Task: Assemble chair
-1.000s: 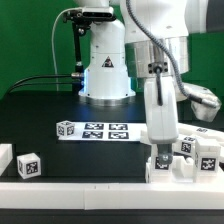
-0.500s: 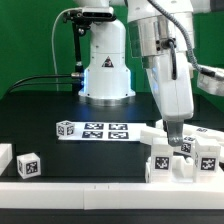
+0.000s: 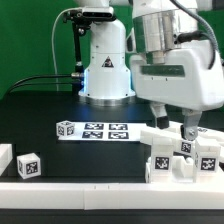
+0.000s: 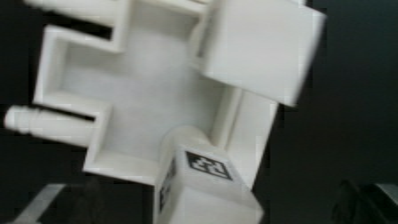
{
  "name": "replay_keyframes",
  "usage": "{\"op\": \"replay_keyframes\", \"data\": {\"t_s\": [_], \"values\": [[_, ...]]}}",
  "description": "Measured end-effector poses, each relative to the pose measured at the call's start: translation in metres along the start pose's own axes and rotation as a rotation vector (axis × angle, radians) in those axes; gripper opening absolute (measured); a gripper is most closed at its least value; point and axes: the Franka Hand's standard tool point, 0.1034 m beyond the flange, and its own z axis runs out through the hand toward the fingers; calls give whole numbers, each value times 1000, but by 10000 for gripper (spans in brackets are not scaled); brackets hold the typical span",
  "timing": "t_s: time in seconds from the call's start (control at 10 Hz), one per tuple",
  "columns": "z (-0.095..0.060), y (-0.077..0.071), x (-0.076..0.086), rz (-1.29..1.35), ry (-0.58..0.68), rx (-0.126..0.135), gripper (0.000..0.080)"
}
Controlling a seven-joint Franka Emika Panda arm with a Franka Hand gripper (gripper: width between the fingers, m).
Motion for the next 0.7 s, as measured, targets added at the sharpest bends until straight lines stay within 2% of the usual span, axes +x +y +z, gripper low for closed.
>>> {"op": "replay_keyframes", "data": {"t_s": [0.2,0.5,0.6,0.7], "values": [[2,10,-9,-216,-2,-12,649],[2,10,-7,-402,-2,-13,649],[2,10,-6,-511,0,-11,649],[-1,12,0,-707,39,10,649]]}}
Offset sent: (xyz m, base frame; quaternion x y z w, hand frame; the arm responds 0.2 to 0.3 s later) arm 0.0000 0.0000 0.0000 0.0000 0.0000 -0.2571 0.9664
